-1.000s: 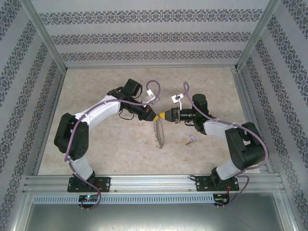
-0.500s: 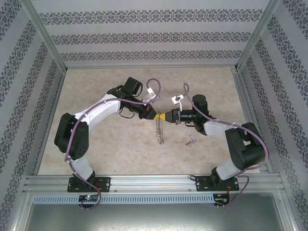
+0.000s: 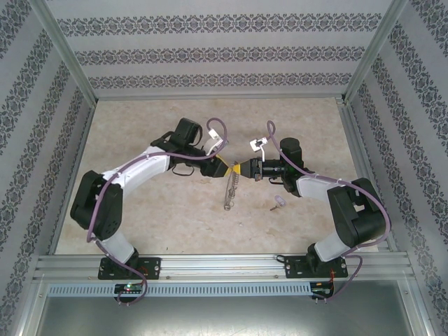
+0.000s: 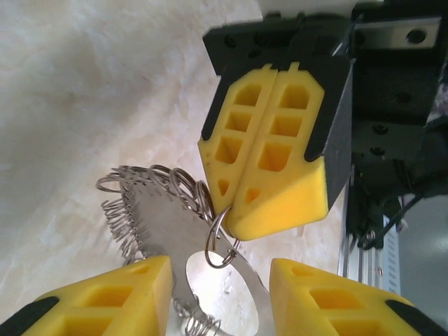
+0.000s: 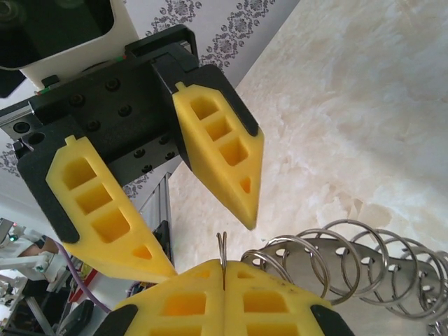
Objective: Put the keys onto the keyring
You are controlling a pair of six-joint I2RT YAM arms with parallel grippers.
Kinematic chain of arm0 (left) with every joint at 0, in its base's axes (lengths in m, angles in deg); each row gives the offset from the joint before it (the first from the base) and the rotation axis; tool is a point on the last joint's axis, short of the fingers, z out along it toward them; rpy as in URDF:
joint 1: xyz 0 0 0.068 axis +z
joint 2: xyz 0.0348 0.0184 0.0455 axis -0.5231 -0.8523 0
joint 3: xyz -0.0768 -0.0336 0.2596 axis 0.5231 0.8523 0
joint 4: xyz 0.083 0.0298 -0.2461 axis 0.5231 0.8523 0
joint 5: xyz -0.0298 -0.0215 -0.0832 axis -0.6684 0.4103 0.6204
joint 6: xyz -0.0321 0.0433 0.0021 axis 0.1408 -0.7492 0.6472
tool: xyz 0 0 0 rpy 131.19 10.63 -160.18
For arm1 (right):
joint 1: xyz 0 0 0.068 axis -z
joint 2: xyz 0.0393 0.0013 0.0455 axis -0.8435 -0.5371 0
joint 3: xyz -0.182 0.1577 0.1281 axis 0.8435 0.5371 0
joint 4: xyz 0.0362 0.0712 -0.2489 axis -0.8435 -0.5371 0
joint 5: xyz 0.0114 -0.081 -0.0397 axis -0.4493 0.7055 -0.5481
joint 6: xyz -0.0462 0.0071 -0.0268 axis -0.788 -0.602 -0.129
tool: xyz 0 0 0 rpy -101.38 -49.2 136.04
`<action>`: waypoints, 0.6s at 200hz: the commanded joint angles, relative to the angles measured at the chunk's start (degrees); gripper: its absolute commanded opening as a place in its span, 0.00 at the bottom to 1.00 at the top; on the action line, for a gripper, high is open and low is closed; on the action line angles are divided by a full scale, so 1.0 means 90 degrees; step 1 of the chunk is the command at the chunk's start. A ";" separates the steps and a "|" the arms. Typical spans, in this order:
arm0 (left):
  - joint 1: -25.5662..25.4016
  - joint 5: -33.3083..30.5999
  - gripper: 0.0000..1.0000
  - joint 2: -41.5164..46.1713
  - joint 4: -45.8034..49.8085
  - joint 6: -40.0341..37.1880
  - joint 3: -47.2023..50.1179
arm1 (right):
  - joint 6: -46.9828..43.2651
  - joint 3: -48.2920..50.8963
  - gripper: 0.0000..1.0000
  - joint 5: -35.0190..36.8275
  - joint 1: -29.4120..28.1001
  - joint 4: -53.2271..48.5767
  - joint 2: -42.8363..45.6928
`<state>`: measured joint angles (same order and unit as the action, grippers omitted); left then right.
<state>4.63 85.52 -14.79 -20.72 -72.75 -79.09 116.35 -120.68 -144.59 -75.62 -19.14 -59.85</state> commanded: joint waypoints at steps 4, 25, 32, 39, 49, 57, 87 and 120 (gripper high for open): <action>0.0231 -0.0187 0.41 0.0565 -0.1753 0.1028 0.0529 | 0.0043 -0.0102 0.00 -0.0014 0.0039 0.0445 0.0219; 0.0328 -0.0200 0.40 0.0709 -0.2400 0.1373 0.0923 | 0.0068 -0.0142 0.00 -0.0018 0.0035 0.0482 0.0213; 0.0351 -0.0165 0.38 0.0714 -0.2511 0.1419 0.0991 | 0.0096 -0.0152 0.00 -0.0028 0.0034 0.0493 0.0208; 0.0361 -0.0149 0.37 0.0685 -0.2594 0.1467 0.1045 | 0.0109 -0.0162 0.00 -0.0024 0.0039 0.0527 0.0191; 0.0366 -0.0033 0.36 0.0621 -0.2710 0.1515 0.1093 | 0.0143 -0.0162 0.00 -0.0021 0.0039 0.0561 0.0188; 0.0368 0.0088 0.35 0.0559 -0.2794 0.1578 0.1113 | 0.0167 -0.0153 0.00 -0.0029 0.0039 0.0600 0.0178; 0.0366 0.0485 0.34 0.0312 -0.3185 0.1815 0.1151 | 0.0281 -0.0179 0.00 -0.0057 0.0037 0.0790 0.0114; 0.0370 0.0856 0.31 0.0161 -0.3558 0.2023 0.1254 | 0.0356 -0.0264 0.00 -0.0068 0.0048 0.0836 0.0077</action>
<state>7.58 88.83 -12.37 -46.91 -57.28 -69.29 118.98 -120.97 -144.44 -75.62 -15.84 -59.82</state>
